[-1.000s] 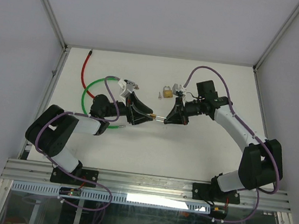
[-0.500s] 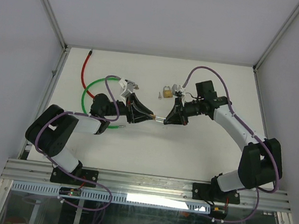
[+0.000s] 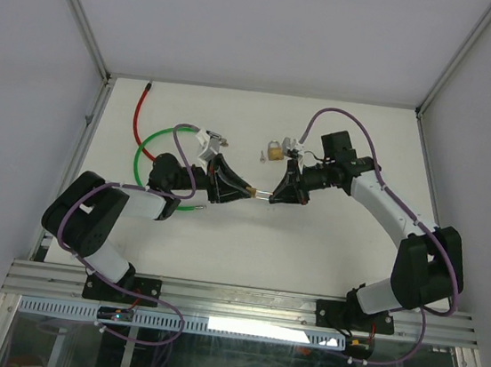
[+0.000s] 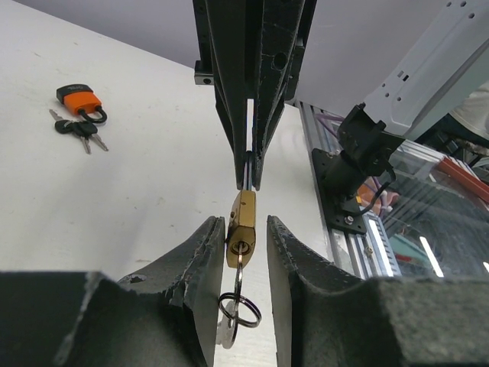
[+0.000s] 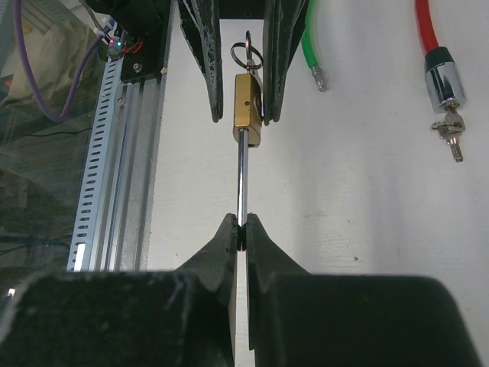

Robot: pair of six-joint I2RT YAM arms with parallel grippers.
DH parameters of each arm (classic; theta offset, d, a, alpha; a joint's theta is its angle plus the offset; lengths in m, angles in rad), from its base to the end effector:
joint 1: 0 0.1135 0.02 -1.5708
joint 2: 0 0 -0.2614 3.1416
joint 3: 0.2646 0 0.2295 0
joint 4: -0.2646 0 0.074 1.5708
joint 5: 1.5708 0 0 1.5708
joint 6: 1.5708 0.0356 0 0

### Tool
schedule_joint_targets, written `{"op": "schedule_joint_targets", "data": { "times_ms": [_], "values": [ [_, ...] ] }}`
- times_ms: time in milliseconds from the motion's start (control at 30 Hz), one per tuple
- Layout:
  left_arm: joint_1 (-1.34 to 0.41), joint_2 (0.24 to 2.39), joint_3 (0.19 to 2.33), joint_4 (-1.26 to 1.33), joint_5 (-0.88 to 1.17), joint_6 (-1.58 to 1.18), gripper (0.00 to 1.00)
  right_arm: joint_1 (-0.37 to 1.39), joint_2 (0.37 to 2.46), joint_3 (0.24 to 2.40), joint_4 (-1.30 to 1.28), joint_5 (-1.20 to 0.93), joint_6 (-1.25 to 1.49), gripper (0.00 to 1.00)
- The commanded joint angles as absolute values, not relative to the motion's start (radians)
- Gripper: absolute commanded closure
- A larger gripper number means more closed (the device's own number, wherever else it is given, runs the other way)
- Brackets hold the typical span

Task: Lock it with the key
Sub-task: Lock the lock.

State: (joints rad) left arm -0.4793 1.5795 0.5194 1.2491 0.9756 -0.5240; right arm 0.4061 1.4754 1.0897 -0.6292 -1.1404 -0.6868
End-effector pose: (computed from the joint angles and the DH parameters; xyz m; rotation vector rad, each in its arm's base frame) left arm 0.2306 -0.1531 0.2286 0.8605 1.4093 -1.4548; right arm 0.2351 0.1363 0.2705 -1.4516 1.6305 1.2777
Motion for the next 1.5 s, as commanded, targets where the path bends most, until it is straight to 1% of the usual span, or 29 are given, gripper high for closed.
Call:
{"op": "schedule_joint_targets", "data": {
  "times_ms": [0,100,167,200,300,333,500,833,1067,1467],
  "values": [
    [-0.497,1.585,0.551,1.290,1.010,-0.505,0.71,0.412,1.465,1.141,-0.616,-1.166,-0.706,1.00],
    [-0.501,1.590,0.558,1.290,1.015,-0.506,0.73,0.412,1.466,1.141,-0.617,-1.166,-0.705,1.00],
    [-0.504,1.591,0.558,1.290,1.015,-0.506,0.77,0.411,1.466,1.141,-0.617,-1.165,-0.707,1.00],
    [-0.505,1.592,0.559,1.289,1.017,-0.505,0.80,0.411,1.466,1.141,-0.617,-1.167,-0.707,1.00],
    [-0.505,1.595,0.560,1.294,1.027,-0.514,0.96,0.412,1.466,1.141,-0.617,-1.165,-0.707,1.00],
    [-0.504,1.596,0.561,1.297,1.029,-0.519,1.00,0.411,1.465,1.141,-0.617,-1.167,-0.707,1.00],
    [-0.505,1.600,0.545,1.329,1.017,-0.535,1.00,0.412,1.461,1.143,-0.619,-1.172,-0.705,1.00],
    [-0.533,1.621,0.530,1.405,0.970,-0.568,1.00,0.414,1.470,1.153,-0.617,-1.258,-0.660,1.00],
    [-0.568,1.649,0.534,1.440,0.937,-0.596,1.00,0.419,1.437,1.105,-0.495,-1.196,-0.576,1.00],
    [-0.638,1.716,0.544,1.504,0.864,-0.617,1.00,0.443,1.436,1.076,-0.420,-1.165,-0.520,1.00]
  ]
}}
